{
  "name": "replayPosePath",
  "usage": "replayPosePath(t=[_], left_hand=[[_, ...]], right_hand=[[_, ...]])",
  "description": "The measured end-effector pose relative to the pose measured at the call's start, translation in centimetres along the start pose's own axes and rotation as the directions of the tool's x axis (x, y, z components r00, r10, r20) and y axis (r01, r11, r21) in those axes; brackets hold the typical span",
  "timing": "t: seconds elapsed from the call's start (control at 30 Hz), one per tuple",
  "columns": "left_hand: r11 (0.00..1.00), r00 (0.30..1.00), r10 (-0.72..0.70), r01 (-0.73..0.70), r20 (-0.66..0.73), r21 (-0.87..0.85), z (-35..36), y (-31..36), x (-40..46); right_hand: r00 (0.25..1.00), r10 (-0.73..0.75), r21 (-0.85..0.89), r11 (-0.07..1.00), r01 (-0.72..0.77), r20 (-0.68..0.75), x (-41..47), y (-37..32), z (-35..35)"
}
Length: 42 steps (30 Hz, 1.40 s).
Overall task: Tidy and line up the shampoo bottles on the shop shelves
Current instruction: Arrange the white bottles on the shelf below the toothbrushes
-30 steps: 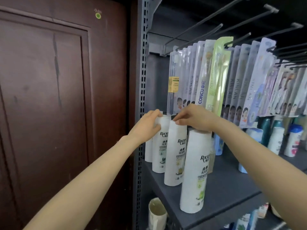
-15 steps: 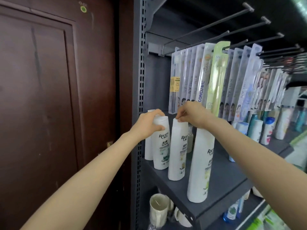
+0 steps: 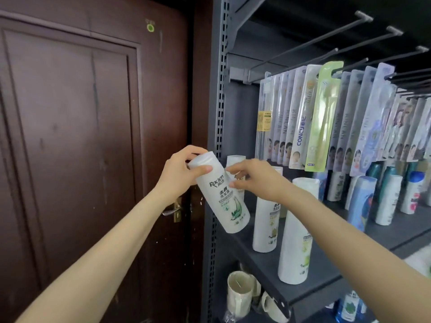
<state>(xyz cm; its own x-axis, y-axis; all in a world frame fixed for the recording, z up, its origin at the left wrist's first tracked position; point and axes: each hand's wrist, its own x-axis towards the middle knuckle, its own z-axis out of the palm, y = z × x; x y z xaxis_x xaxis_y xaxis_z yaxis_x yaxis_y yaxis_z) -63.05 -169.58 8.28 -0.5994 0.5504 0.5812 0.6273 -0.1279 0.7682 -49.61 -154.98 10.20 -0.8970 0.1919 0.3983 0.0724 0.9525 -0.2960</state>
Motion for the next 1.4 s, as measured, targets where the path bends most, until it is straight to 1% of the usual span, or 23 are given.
replayPosePath(t=[0.17, 0.27, 0.3, 0.37, 0.4, 0.43, 0.5, 0.57, 0.6, 0.67, 0.73, 0.8, 0.83, 0.93, 1.03, 1.1, 1.17, 1.27, 1.4], left_hand=[[0.994, 0.999, -0.040, 0.041, 0.013, -0.097, -3.5, 0.3, -3.2], [0.986, 0.999, -0.044, 0.043, 0.000, -0.163, -5.6, 0.3, -4.9], [0.982, 0.999, -0.050, 0.047, -0.009, -0.181, -6.3, 0.1, -5.4], [0.977, 0.998, -0.063, 0.057, -0.020, -0.207, -7.6, -0.5, -6.4], [0.978, 0.998, -0.065, 0.058, -0.027, -0.201, -8.2, -0.8, -6.8], [0.985, 0.997, -0.057, 0.050, -0.041, -0.167, -8.8, -1.1, -7.3], [0.998, 0.997, -0.045, 0.042, -0.062, -0.041, -10.0, -1.7, -8.0], [0.992, 0.993, -0.110, 0.112, -0.052, 0.050, -11.0, -2.2, -8.6], [0.984, 0.985, -0.165, 0.168, -0.049, 0.058, -11.2, -2.4, -8.9], [0.963, 0.961, -0.267, 0.268, -0.065, 0.001, -11.1, -2.8, -9.5], [0.936, 0.939, -0.340, 0.333, -0.054, -0.112, -10.6, -2.8, -9.9], [0.895, 0.921, -0.388, 0.370, -0.024, -0.249, -10.2, -2.6, -10.3], [0.888, 0.922, -0.387, 0.363, -0.031, -0.282, -10.0, -2.6, -10.3], [0.895, 0.932, -0.343, 0.288, -0.114, -0.340, -9.6, -2.6, -10.3], [0.897, 0.949, -0.278, 0.201, -0.148, -0.394, -9.2, -2.5, -10.3], [0.903, 0.962, -0.232, 0.157, -0.146, -0.400, -9.2, -2.6, -10.4], [0.916, 0.970, -0.200, 0.135, -0.136, -0.377, -9.3, -2.8, -10.6], [0.933, 0.982, -0.168, 0.130, -0.089, -0.336, -9.4, -3.0, -10.8], [0.946, 0.989, -0.141, 0.120, -0.048, -0.301, -9.5, -3.1, -10.9]], right_hand=[[0.999, -0.049, 0.221, 0.974, 0.043, 0.024, -0.4, -0.4, 3.7], [0.989, -0.068, 0.312, 0.950, 0.025, 0.128, -0.7, -0.4, 5.8], [0.988, -0.077, 0.357, 0.934, 0.024, 0.135, -0.7, -0.5, 6.3], [0.989, -0.108, 0.417, 0.907, 0.057, 0.101, -0.6, -1.0, 7.2], [0.990, -0.116, 0.415, 0.907, 0.073, 0.078, -0.6, -1.4, 7.7], [0.992, -0.114, 0.396, 0.914, 0.084, 0.053, -0.5, -1.9, 8.1], [0.996, -0.093, 0.262, 0.961, 0.093, -0.014, -0.4, -2.6, 9.0], [0.988, -0.114, 0.053, 0.991, 0.120, -0.108, -0.3, -3.1, 9.8], [0.978, -0.141, -0.023, 0.990, 0.139, -0.156, -0.3, -3.3, 10.1], [0.956, -0.166, -0.087, 0.985, 0.149, -0.243, -0.4, -3.6, 10.5], [0.929, -0.195, -0.135, 0.978, 0.160, -0.314, -0.5, -3.9, 10.9], [0.883, -0.294, -0.258, 0.944, 0.207, -0.366, -0.5, -4.2, 11.4], [0.856, -0.335, -0.304, 0.926, 0.223, -0.394, -0.5, -4.3, 11.6], [0.819, -0.358, -0.330, 0.918, 0.220, -0.449, -0.5, -4.3, 11.5], [0.819, -0.348, -0.264, 0.932, 0.249, -0.456, -0.7, -3.8, 11.3], [0.825, -0.359, -0.209, 0.932, 0.296, -0.437, -1.0, -3.2, 11.1], [0.831, -0.374, -0.192, 0.927, 0.322, -0.411, -1.4, -2.4, 10.8], [0.826, -0.409, -0.219, 0.911, 0.348, -0.388, -2.1, -1.6, 10.3], [0.795, -0.442, -0.266, 0.895, 0.358, -0.415, -2.6, -1.5, 10.1]])
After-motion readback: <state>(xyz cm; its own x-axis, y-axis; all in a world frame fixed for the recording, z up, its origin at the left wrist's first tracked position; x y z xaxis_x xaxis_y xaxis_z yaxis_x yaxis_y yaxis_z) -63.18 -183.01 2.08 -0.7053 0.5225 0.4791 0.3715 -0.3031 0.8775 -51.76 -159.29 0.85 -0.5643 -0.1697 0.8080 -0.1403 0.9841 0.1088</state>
